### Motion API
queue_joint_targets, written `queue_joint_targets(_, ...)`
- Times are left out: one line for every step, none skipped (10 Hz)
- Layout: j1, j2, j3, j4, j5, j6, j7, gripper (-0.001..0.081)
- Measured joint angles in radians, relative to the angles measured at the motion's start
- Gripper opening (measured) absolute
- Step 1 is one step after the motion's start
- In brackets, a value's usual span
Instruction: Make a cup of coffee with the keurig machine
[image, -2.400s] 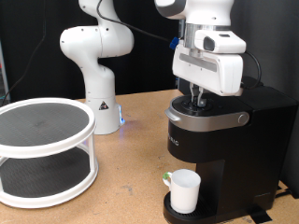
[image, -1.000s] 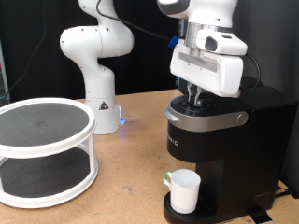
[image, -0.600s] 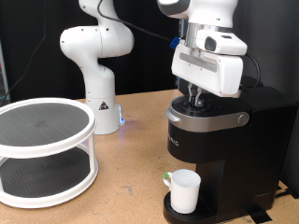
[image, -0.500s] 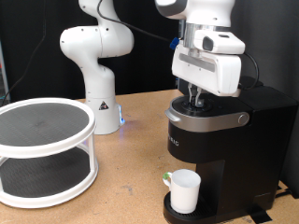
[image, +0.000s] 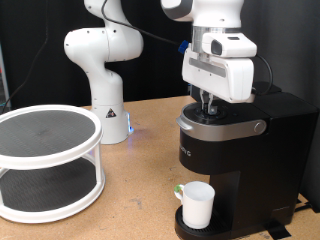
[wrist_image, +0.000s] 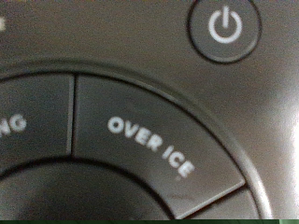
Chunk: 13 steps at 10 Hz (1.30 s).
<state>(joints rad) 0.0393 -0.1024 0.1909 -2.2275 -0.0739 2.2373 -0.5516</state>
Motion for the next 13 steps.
queue_joint_targets(0.0,0.0,0.0,0.002,-0.001,-0.005,0.0,0.0004)
queue_joint_targets(0.0,0.002,0.001,0.004,-0.005,-0.011,0.001,0.0004)
queue_joint_targets(0.0,0.004,0.002,0.007,-0.012,-0.018,0.005,0.0004)
queue_joint_targets(0.0,0.005,0.003,0.01,-0.015,-0.021,0.006,0.0004)
queue_joint_targets(0.0,0.006,0.003,0.01,-0.015,-0.022,0.006,0.0004)
queue_joint_targets(0.0,0.006,0.003,0.01,-0.015,-0.022,0.006,0.0004)
queue_joint_targets(0.0,0.006,0.003,0.011,-0.016,-0.024,0.006,0.0004)
queue_joint_targets(0.0,0.007,0.003,0.013,-0.018,-0.027,0.006,0.0004)
queue_joint_targets(0.0,0.009,0.003,0.016,-0.02,-0.034,0.006,0.0004)
queue_joint_targets(0.0,0.012,0.004,0.02,-0.026,-0.04,0.006,0.0004)
queue_joint_targets(0.0,0.014,0.006,0.024,-0.035,-0.045,0.011,0.0004)
queue_joint_targets(0.0,0.016,0.008,0.027,-0.044,-0.051,0.02,0.0004)
queue_joint_targets(0.0,0.018,0.01,0.031,-0.051,-0.058,0.028,0.0004)
